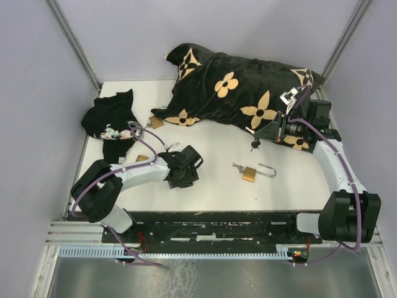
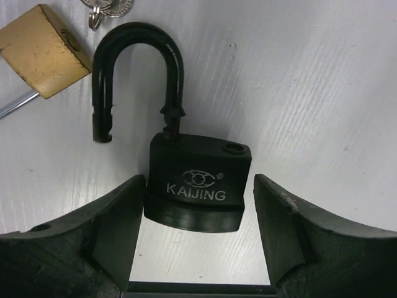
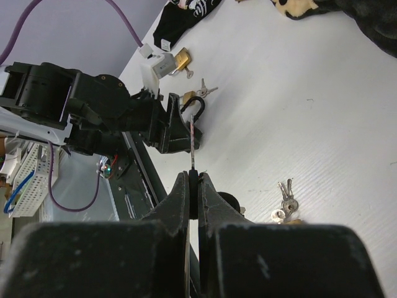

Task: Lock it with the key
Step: Pick up the lock from the center of the board.

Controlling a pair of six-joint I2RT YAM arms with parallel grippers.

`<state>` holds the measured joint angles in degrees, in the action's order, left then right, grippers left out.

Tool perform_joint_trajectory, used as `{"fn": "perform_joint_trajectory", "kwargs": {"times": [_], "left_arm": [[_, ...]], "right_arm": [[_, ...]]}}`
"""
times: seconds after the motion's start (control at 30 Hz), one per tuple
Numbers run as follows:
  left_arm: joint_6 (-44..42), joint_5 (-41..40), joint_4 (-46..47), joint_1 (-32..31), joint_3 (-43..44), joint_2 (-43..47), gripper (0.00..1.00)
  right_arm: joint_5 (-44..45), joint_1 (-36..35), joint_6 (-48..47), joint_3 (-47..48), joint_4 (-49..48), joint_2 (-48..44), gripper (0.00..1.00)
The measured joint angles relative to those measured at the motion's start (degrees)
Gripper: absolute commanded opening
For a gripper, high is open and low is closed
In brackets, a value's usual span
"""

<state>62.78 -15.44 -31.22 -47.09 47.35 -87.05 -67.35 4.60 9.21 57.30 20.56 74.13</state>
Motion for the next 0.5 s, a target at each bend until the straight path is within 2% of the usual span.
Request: {"fn": "perform_joint_trajectory", "kwargs": {"times": [0.27, 0.5], "left_arm": [[0.1, -1.9, -3.3, -0.6, 4.7, -5.1, 0.74], [-1.4, -3.1, -7.1, -0.6, 8.4, -8.8, 0.65]], "right_arm": [[-0.2, 0.0, 0.0, 0.0, 0.0, 0.0, 0.02], [-0.2, 0.0, 0.2, 0.0, 0.0, 0.0, 0.02]]}}
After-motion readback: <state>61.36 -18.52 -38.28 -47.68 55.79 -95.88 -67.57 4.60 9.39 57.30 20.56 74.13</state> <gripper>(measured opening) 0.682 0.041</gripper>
